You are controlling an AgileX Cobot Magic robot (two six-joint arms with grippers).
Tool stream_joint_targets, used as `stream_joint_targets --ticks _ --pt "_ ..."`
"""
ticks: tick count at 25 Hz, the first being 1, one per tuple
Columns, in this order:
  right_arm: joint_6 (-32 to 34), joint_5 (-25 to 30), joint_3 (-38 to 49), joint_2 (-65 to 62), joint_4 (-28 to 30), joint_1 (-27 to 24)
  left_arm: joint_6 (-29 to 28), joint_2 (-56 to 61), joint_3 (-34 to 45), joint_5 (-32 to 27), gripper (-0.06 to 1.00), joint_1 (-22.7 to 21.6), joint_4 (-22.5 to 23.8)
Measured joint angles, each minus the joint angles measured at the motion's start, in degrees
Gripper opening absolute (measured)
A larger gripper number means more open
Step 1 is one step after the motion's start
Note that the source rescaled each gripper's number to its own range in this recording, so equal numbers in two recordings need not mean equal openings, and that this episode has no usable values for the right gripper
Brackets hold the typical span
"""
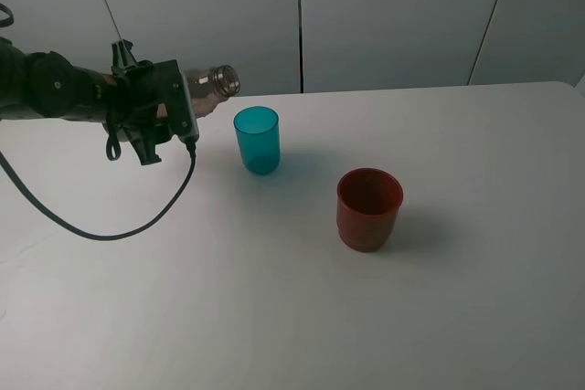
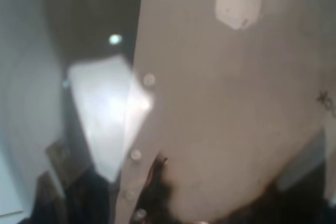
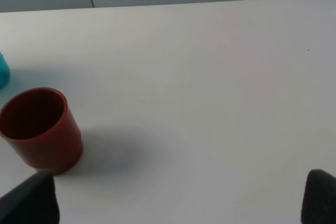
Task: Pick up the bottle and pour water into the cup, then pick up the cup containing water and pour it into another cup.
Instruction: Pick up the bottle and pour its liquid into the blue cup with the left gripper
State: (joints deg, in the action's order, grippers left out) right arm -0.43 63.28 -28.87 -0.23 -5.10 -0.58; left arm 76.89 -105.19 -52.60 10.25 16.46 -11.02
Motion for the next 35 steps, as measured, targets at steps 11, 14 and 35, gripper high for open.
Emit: stream_joint_targets --ticks 11,14,35 --pt "0.00 0.00 0.00 0.00 0.00 0.00 13.79 -0.11 -0.41 -0.08 0.00 0.00 -11.93" --pt "0.00 0.00 0.00 0.00 0.00 0.00 18.31 -0.73 -0.64 1.36 0.00 0.36 -16.14" --pt "0.00 0.00 0.00 0.00 0.00 0.00 43.15 -7.30 -6.52 4.82 0.00 3.88 -36.85"
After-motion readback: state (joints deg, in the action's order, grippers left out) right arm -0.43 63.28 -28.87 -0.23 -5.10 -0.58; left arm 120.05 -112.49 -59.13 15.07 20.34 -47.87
